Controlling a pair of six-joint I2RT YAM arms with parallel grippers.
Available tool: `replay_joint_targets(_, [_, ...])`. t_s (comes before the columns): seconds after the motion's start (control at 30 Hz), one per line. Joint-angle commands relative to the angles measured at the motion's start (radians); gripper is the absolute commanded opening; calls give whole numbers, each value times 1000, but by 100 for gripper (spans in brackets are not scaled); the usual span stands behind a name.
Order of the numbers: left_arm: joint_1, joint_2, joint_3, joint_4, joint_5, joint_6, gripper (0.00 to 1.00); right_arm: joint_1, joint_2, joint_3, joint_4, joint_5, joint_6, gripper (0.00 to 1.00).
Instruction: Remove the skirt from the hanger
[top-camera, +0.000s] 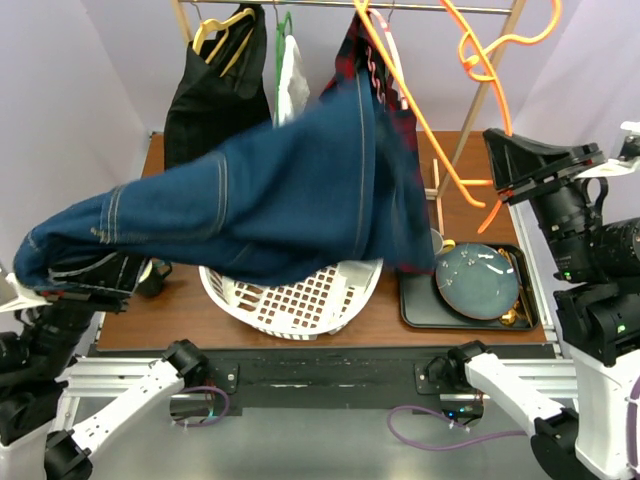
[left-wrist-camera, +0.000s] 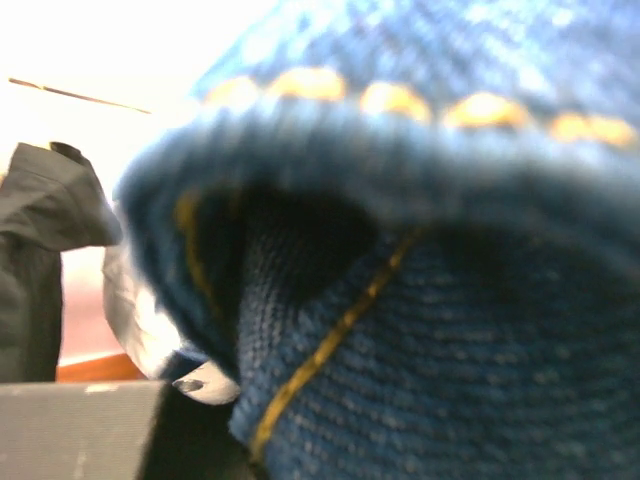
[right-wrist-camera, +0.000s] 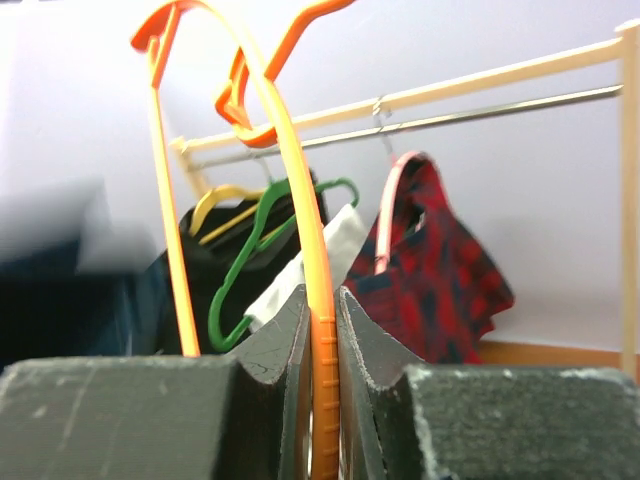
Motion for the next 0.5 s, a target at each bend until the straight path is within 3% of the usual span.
replay_joint_targets(0.0, [5,5,32,42,-48,36,0,-7,-8,21,92,85,2,0])
replay_joint_targets(0.47, [3,232,110,183,36,135,0,-7,-47,6,95,65,4,0])
